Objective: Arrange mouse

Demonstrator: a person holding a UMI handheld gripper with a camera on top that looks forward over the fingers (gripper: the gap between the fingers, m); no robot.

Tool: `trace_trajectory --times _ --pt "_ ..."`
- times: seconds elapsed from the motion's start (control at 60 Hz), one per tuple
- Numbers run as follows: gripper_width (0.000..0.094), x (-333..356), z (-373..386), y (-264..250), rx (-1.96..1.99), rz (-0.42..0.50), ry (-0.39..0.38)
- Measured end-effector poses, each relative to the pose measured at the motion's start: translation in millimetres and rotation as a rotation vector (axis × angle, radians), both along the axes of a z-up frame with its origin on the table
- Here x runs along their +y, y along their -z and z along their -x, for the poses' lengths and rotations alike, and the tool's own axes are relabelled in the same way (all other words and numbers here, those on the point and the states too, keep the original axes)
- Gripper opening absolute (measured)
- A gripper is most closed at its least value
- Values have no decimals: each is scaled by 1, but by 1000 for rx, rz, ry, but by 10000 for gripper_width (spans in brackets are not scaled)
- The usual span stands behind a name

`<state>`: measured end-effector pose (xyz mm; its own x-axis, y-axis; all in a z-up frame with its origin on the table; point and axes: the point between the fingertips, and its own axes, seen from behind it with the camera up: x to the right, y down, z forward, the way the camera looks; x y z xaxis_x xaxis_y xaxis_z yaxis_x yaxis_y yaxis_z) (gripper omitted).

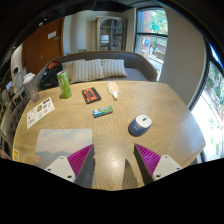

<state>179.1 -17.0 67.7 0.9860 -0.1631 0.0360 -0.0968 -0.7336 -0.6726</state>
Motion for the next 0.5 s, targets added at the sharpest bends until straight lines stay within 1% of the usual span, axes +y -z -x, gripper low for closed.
trace_trajectory --times 0.017,0.033,0.117,0.233,0.283,0.35,0.5 --pt "818 2 -6 5 1 0 -1" --pt "817 -2 13 -10 11 -8 -9" --pt "822 -2 -2 3 53 5 5" --pt "820 7 -5 21 78 10 -36" --pt "819 14 -11 25 69 15 -39" --pt "811 36 -25 26 68 -31 -34" --pt "821 82 -41 23 65 -75 -48"
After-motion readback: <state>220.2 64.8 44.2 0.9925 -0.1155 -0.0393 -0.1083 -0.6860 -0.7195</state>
